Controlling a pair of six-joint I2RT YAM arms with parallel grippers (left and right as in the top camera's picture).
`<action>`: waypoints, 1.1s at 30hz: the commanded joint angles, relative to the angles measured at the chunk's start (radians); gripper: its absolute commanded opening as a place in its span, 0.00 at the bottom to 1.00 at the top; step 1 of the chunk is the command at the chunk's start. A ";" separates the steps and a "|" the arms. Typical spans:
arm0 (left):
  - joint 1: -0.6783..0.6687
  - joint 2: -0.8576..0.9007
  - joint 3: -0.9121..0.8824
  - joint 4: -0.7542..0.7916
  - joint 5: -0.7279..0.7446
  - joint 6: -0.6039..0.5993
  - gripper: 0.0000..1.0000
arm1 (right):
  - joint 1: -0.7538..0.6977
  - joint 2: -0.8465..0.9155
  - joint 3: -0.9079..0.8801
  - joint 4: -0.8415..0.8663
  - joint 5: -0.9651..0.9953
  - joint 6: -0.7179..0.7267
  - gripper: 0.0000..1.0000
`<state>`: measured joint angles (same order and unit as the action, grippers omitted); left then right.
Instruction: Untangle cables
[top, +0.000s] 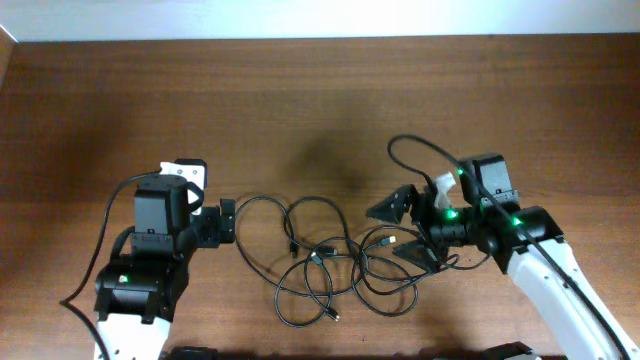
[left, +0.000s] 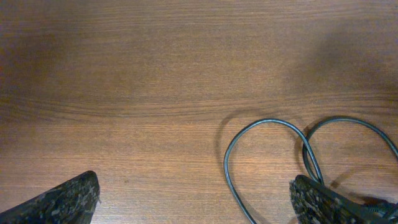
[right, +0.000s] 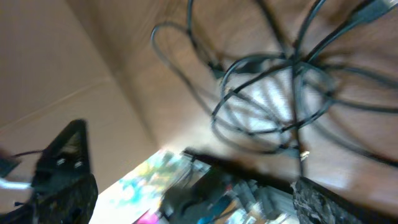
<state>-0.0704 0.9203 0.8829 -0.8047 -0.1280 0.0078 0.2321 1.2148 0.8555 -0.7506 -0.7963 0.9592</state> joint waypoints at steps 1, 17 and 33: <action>0.006 -0.003 0.018 0.003 0.008 0.005 0.99 | -0.004 -0.090 0.203 -0.232 0.330 -0.182 0.99; 0.006 -0.003 0.018 0.003 0.008 0.005 0.99 | -0.003 -0.036 0.086 -0.486 0.584 0.213 0.97; 0.006 -0.003 0.018 0.003 0.008 0.005 0.99 | -0.003 0.135 0.018 -0.365 0.618 0.212 0.32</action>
<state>-0.0704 0.9203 0.8829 -0.8040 -0.1276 0.0078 0.2314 1.3170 0.8803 -1.1187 -0.1825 1.1728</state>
